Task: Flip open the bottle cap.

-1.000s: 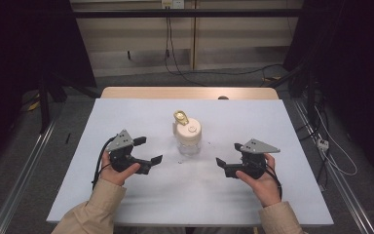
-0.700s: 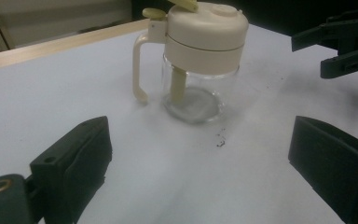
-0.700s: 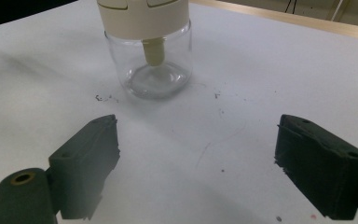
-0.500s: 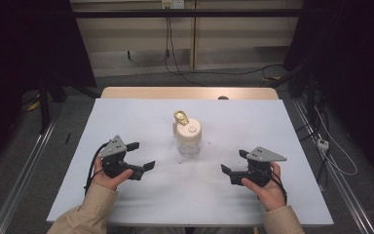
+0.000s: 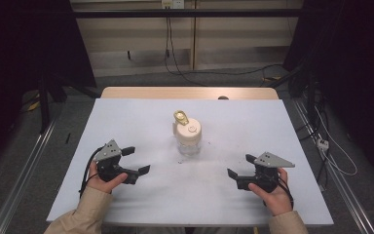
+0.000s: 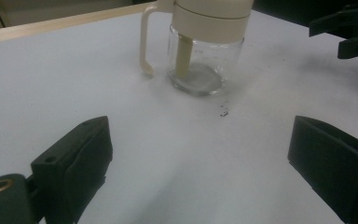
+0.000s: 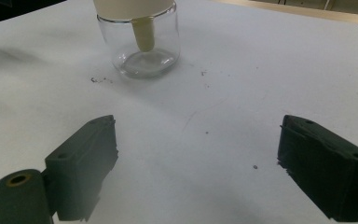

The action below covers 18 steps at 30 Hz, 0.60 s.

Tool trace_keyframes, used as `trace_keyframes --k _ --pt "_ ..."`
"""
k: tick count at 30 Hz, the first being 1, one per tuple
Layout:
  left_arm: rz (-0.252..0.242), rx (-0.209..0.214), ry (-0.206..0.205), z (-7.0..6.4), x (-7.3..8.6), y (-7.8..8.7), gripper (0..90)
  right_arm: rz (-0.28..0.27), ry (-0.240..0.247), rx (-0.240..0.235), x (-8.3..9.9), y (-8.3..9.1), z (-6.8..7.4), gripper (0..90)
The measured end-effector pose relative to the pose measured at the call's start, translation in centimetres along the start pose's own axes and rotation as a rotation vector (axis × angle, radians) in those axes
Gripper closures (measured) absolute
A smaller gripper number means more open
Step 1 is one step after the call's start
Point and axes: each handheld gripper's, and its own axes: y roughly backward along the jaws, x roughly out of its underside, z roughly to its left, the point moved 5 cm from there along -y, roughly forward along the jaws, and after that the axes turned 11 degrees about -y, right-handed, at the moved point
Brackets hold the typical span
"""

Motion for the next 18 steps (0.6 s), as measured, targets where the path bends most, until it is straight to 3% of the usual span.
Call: trace_keyframes --k 5,6,8,18 --pt "-0.008 -0.009 0.021 0.1 0.3 0.4 6.1 -0.001 0.000 0.004 0.1 0.2 -0.1 11.5" --pt "0.000 -0.011 0.003 0.3 0.4 0.5 6.0 -0.002 0.001 0.003 0.1 0.2 -0.2 11.5" --pt "0.000 -0.013 0.017 0.3 0.7 0.7 6.2 0.001 -0.002 0.005 0.3 0.5 -0.2 11.5" --pt "0.017 -0.029 0.001 0.7 1.6 1.7 6.3 0.007 -0.001 0.018 0.8 0.9 -0.6 11.5"
